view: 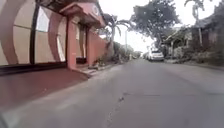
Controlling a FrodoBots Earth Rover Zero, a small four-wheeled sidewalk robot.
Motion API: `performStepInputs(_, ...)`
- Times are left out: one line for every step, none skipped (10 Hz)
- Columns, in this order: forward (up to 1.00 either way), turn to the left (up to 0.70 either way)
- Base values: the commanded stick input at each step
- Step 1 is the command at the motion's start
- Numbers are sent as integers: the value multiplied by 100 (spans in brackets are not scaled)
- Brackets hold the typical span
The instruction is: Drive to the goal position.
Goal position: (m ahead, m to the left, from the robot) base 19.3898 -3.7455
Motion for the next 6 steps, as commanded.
performStepInputs(100, -30)
performStepInputs(100, -30)
performStepInputs(100, -30)
performStepInputs(100, -30)
performStepInputs(100, -30)
performStepInputs(100, -30)
